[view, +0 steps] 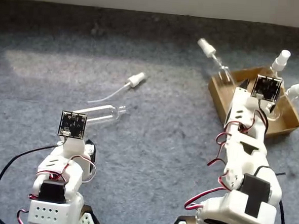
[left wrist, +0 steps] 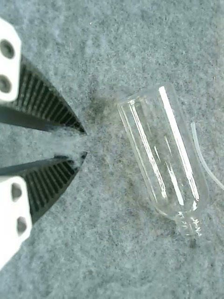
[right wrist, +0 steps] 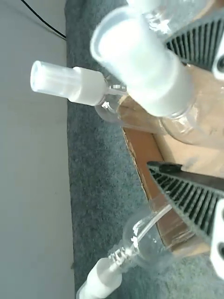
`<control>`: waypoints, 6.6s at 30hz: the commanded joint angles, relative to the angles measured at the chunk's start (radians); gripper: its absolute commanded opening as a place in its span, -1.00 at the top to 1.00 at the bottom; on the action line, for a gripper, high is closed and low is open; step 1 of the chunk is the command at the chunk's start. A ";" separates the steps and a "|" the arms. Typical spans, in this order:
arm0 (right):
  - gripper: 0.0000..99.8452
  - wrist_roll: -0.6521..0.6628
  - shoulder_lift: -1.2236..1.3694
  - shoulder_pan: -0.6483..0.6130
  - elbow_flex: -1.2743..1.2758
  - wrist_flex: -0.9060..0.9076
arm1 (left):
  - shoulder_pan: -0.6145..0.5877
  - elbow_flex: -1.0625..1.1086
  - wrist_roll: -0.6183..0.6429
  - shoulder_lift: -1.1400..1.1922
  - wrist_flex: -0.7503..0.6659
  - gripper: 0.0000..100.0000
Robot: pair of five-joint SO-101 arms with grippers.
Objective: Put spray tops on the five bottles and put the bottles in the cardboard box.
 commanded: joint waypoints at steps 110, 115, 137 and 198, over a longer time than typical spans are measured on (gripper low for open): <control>0.41 0.061 -0.232 -0.412 -1.061 1.649 | -0.237 -0.064 -0.005 -0.001 -0.017 0.99; 0.41 0.054 -0.232 -0.598 -1.061 1.765 | -0.286 -0.096 -0.005 -0.001 -0.015 0.99; 0.41 -0.606 0.027 -1.040 -0.954 1.504 | -0.394 -0.131 -0.005 -0.001 0.012 0.99; 0.22 0.706 0.460 -1.129 -1.017 1.376 | -0.390 -0.079 -0.006 -0.001 -0.052 0.99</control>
